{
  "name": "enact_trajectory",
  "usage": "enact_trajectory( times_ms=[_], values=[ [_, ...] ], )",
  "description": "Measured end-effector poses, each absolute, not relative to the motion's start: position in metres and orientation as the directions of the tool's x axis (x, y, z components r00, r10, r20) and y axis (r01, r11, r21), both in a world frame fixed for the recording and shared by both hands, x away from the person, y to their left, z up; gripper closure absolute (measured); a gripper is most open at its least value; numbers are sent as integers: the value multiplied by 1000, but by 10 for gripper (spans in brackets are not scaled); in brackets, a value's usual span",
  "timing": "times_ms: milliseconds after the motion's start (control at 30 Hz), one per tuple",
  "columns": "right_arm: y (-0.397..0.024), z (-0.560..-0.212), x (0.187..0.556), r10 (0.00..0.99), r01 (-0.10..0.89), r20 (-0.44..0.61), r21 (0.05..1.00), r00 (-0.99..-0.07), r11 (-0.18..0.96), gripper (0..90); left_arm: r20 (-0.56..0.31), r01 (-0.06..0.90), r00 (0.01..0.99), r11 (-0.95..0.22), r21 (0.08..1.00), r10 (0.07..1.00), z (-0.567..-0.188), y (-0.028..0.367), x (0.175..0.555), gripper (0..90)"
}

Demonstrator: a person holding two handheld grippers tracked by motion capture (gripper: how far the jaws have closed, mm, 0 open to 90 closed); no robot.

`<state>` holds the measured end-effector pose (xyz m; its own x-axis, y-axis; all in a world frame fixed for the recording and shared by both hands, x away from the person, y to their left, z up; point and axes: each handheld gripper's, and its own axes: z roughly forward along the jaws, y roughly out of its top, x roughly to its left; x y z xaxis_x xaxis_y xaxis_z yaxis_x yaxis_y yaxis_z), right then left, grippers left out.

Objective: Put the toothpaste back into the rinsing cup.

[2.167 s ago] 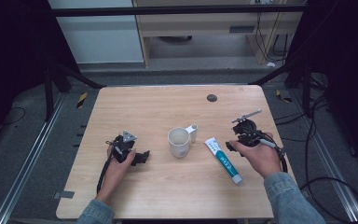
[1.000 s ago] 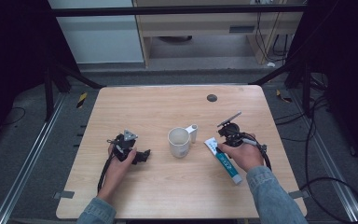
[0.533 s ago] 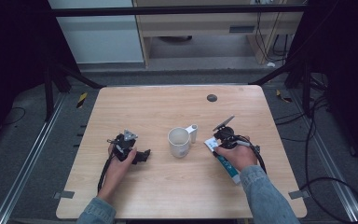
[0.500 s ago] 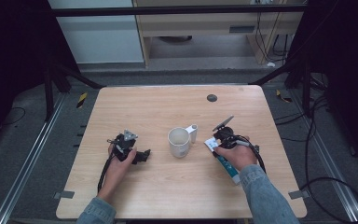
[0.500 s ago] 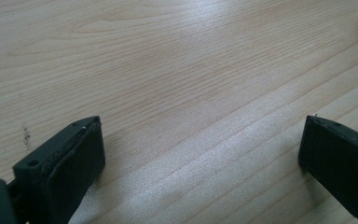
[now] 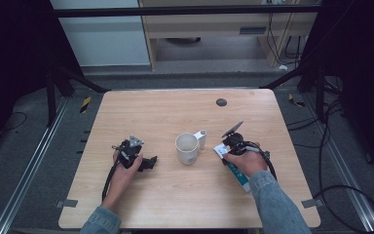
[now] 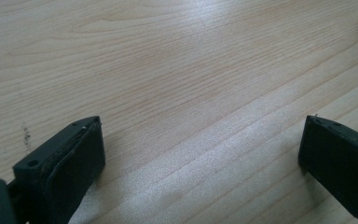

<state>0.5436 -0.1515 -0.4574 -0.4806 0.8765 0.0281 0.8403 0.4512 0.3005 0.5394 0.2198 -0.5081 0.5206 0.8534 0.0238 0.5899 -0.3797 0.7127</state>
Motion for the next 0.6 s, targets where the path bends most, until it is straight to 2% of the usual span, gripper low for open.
enact_trajectory(
  times_ms=[600],
  values=[
    [-150,-465,548,877,847,33,279,-479,452,507,23,590,521,-380,712,853,-508,220,539,0]
  ],
)
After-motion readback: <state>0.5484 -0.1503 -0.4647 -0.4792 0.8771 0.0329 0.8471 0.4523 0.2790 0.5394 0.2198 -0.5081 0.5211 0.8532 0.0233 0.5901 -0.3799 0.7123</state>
